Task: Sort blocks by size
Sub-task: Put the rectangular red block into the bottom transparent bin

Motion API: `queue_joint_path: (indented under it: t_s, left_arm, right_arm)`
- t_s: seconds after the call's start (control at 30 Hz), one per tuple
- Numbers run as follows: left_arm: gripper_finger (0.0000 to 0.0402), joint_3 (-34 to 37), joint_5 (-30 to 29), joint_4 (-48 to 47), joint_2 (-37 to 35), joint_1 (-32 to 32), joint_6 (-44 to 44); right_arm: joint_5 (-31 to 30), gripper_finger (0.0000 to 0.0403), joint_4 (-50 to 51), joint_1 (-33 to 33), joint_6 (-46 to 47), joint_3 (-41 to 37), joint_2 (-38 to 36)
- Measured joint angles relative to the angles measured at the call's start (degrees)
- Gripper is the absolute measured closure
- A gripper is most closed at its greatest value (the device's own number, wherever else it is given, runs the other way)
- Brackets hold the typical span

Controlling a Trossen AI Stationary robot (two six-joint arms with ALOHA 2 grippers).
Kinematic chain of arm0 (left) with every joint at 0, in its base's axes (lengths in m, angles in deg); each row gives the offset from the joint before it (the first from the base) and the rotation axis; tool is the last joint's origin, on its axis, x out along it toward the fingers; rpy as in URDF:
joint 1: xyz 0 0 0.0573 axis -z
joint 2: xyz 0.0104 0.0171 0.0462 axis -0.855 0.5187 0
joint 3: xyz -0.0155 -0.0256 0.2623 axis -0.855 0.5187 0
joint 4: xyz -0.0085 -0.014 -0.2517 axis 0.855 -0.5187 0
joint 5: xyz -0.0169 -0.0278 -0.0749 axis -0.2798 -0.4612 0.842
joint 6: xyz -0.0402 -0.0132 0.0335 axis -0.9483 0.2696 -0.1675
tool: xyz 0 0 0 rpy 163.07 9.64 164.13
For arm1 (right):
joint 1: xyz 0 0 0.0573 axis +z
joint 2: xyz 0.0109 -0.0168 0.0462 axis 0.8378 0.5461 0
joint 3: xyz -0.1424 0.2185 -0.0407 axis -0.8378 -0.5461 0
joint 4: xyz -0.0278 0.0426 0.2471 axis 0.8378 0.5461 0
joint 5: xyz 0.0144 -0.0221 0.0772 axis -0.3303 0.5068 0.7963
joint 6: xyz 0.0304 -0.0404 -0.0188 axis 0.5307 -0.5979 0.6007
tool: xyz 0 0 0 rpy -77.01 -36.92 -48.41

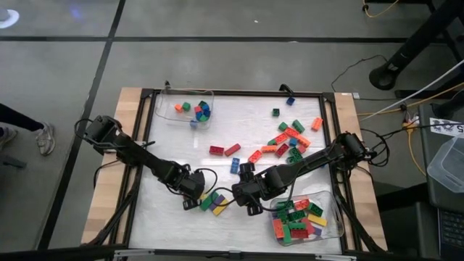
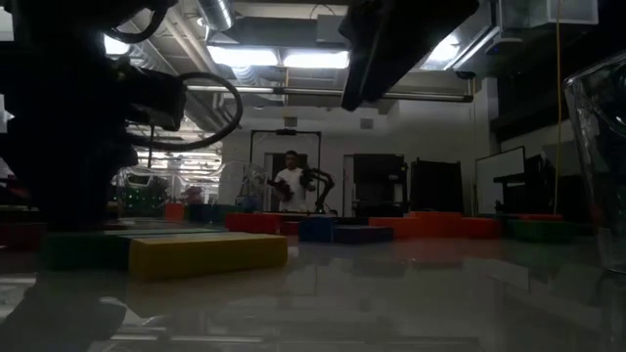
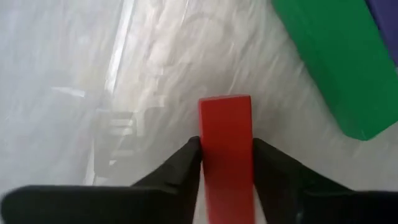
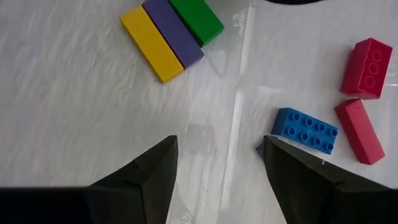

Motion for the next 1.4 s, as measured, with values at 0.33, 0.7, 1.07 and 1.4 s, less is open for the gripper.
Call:
queue_joint_path:
  t_s: [0.33, 0.7, 1.07, 1.4]
  left_arm:
    - [0.0321, -5.16, 0.53, 1.49, -4.92, -0.04, 3.36]
    - [0.0302, -10.29, 3.39, 5.84, -10.64, -0.05, 12.31]
    - [0.0303, -10.67, 3.44, 16.93, -14.19, -0.08, 18.33]
    - [0.0301, -10.67, 3.86, 20.48, -14.32, -0.04, 19.5]
  right_arm:
    - [0.01, 0.0169, -8.6, 0.03, -4.1, -0.02, 0.27]
    - [-9.89, 0.0169, -18.82, 4.37, -24.52, -0.02, 0.3]
    - [-16.36, 0.0169, -30.1, 5.92, -40.49, -0.02, 0.32]
    - [-16.06, 0.0177, -32.8, 6.03, -43.89, -0.02, 0.32]
